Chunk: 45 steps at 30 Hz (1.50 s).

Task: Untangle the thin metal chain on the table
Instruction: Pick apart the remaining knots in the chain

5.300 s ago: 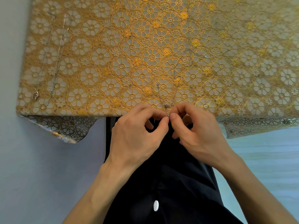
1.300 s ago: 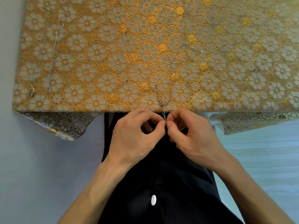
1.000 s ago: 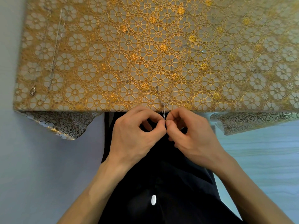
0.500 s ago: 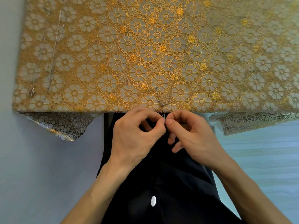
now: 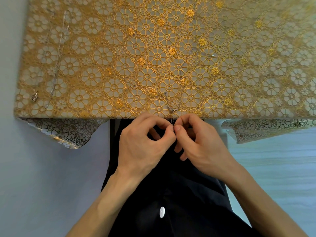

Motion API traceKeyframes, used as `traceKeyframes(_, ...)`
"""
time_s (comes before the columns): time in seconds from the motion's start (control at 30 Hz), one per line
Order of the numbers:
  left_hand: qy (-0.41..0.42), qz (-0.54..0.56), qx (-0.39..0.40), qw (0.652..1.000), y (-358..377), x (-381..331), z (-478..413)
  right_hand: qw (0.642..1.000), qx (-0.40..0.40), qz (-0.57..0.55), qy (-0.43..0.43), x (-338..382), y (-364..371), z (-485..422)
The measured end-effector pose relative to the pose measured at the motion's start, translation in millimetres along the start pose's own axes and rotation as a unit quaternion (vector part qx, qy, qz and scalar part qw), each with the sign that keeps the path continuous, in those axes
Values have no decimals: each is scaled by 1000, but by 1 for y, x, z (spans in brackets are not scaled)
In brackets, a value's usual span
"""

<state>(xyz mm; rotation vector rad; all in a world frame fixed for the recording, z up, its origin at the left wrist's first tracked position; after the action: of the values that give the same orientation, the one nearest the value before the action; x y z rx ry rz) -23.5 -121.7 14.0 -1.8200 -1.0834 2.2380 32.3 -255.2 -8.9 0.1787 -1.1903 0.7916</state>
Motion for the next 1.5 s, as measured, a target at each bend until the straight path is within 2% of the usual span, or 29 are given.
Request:
traceKeyframes(0.17,-32,21,13,999,1,3,-1,992,6,106,-63,9,-6,-1)
traceKeyframes(0.27,-54,22,31,998,5,7,0,969,2,219,-117,17,-8,-1)
traceKeyframes(0.33,-59,8,45,997,6,8,1,960,11,250,-124,17,-7,-2)
traceKeyframes(0.5,-53,-16,69,996,5,10,1,977,52,192,-81,8,-7,-4)
traceKeyframes(0.67,-29,-24,91,995,9,7,1,983,48,159,-82,7,-9,-2)
traceKeyframes(0.93,-47,-10,129,990,18,11,2,986,30,143,-83,5,-13,-2)
traceKeyframes(1.1,-48,21,132,990,16,12,3,989,31,127,-74,4,-13,-2)
traceKeyframes(1.3,-39,34,93,994,11,8,-1,990,35,120,-68,5,-12,-2)
traceKeyframes(1.5,-25,23,103,994,10,5,-4,987,43,139,-71,3,-13,0)
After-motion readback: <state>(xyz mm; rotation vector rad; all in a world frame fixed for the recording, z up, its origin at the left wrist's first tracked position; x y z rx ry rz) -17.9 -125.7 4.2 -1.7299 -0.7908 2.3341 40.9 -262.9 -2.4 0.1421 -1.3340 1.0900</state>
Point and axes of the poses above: each hand's wrist, its own z-axis away from the middle knuckle, its own y-axis out of the palm, x = y × z, the point moved 8 cm from there along -z, towards the middle knuckle
